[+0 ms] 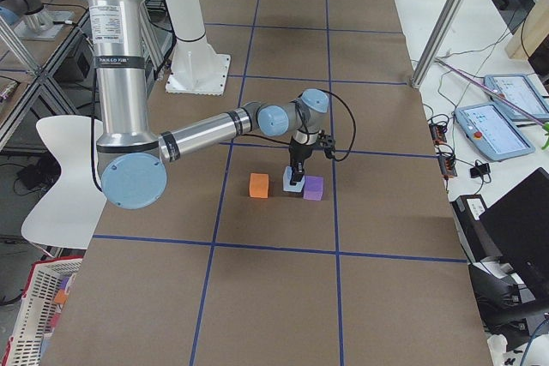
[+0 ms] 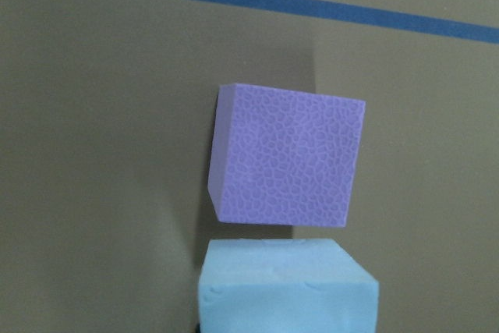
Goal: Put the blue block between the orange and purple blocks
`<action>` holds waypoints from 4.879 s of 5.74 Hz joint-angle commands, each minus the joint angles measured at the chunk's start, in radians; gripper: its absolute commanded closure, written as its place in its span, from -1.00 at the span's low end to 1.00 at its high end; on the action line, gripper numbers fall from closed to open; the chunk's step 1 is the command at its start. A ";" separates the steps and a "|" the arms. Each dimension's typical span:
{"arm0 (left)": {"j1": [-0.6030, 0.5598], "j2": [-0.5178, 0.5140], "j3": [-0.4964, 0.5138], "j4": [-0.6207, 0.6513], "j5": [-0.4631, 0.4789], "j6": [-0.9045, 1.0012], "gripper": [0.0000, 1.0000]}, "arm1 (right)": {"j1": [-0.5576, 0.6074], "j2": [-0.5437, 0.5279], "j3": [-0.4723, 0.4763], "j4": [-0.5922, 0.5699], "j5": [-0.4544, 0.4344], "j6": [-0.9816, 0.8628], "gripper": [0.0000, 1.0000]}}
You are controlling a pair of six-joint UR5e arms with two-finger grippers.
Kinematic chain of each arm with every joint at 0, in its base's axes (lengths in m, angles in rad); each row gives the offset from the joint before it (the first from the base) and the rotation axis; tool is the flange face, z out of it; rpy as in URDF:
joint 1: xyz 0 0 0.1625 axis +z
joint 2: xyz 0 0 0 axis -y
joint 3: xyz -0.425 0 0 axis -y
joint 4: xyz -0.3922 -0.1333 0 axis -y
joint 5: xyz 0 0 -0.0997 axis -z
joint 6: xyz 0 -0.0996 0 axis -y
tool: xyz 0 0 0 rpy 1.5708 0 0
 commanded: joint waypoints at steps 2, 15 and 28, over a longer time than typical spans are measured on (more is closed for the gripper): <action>0.001 0.000 0.001 0.000 0.001 0.000 -1.00 | -0.029 0.004 -0.007 0.001 0.001 0.000 1.00; 0.002 -0.003 -0.013 0.000 0.001 -0.009 -1.00 | 0.043 -0.051 0.035 0.073 0.054 0.006 -0.99; -0.240 0.295 0.013 -0.107 -0.005 0.175 -1.00 | 0.582 -0.235 -0.081 0.128 0.311 -0.410 -0.99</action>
